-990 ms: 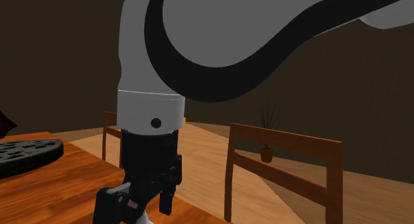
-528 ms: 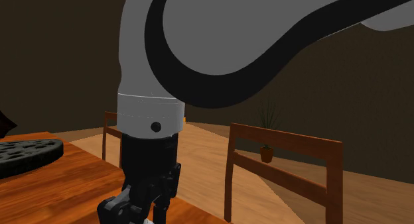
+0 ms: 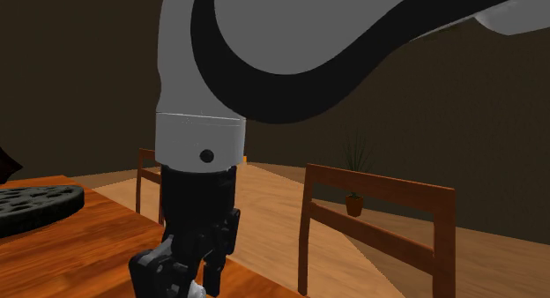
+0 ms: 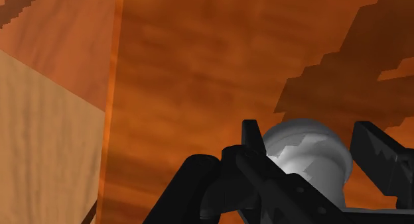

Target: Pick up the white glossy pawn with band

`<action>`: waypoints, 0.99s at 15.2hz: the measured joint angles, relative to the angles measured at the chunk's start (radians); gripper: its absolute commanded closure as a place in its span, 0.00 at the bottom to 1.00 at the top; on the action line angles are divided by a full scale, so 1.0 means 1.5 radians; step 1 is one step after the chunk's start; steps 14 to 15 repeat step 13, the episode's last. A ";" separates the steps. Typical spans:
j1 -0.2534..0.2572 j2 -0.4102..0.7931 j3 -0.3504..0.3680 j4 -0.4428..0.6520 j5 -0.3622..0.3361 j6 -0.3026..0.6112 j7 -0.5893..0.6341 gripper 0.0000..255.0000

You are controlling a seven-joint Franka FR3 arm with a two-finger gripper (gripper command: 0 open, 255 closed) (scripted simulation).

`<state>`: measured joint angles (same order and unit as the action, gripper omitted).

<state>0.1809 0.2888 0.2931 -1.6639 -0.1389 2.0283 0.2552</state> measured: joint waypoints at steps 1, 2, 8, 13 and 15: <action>0.000 -0.002 0.000 0.006 0.001 -0.008 -0.001 1.00; 0.000 -0.003 0.001 0.012 0.002 -0.015 -0.001 1.00; 0.001 -0.013 0.003 0.053 0.007 -0.066 -0.006 1.00; 0.002 -0.015 0.004 0.092 0.008 -0.106 -0.009 1.00; 0.002 -0.015 0.004 0.092 0.008 -0.106 -0.009 1.00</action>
